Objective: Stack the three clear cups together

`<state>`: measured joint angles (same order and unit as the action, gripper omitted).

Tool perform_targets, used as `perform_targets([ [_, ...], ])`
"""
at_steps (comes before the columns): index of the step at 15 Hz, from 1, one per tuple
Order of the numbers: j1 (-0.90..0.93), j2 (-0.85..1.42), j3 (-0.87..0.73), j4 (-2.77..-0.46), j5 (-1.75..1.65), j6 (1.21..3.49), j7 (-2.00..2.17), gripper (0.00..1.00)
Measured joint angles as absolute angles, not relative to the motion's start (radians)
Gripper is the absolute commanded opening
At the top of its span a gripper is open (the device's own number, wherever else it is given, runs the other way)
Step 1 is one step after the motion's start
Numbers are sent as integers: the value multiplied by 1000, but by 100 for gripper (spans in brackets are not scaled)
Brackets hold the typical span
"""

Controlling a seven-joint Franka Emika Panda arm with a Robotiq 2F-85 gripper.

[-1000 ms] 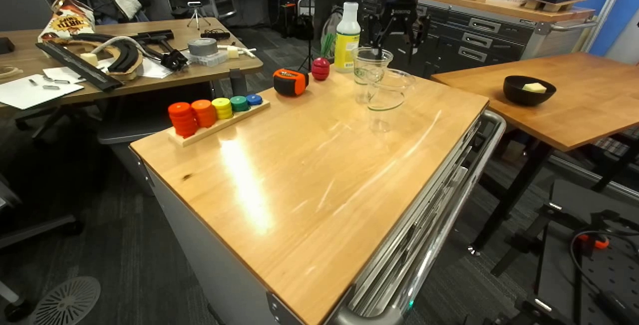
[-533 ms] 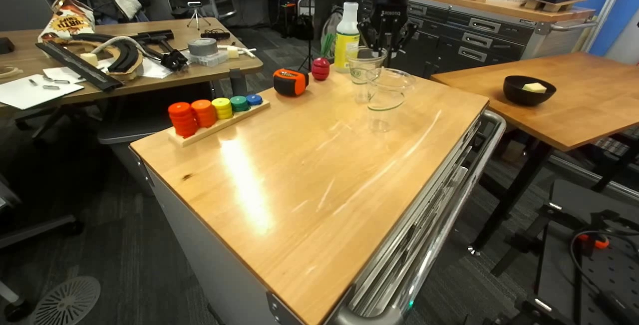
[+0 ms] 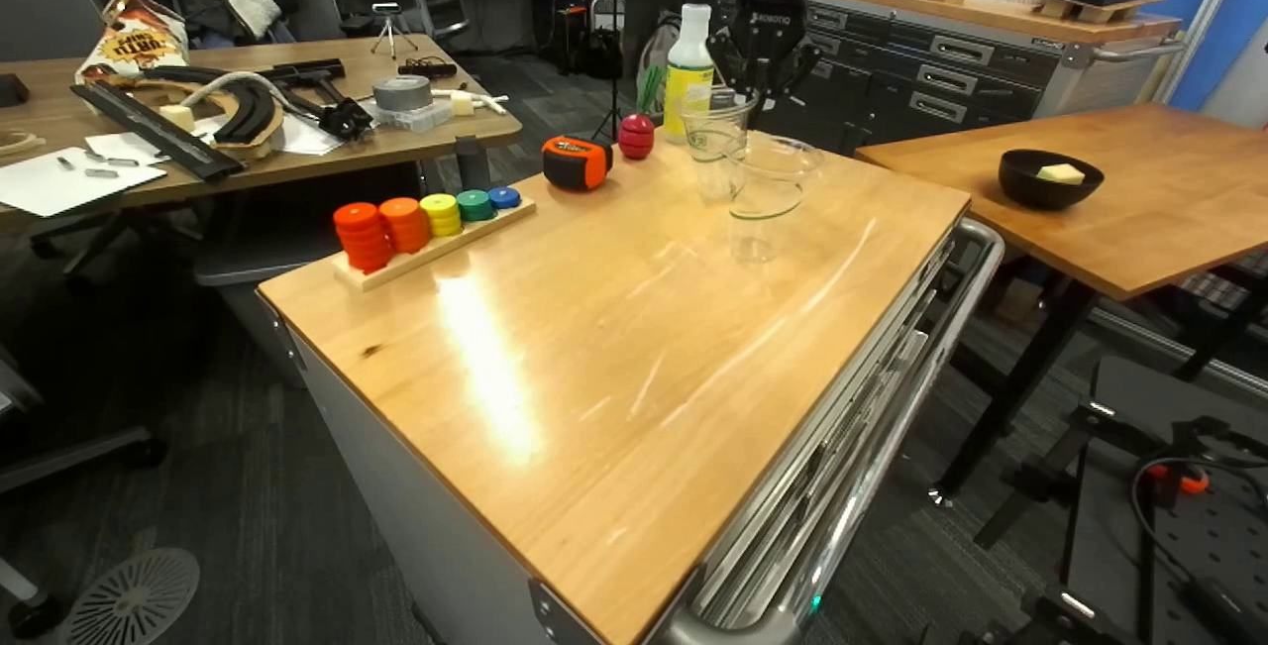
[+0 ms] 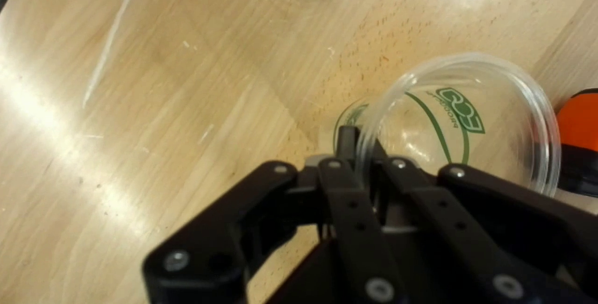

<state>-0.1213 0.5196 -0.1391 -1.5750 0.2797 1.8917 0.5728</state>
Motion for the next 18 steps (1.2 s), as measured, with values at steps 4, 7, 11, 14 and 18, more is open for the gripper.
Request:
perform_targets([
  [4,-155,477,-139,-1552,408,1865,588,1],
  [7,-164,386,-145,-1541,413,1813,599,1],
  [11,-162,237,-147,-1544,385,1675,608,1],
  [14,-155,148,-143,-1569,367,1584,604,1],
  [18,-145,88,-134,-1646,361,1507,556,1],
])
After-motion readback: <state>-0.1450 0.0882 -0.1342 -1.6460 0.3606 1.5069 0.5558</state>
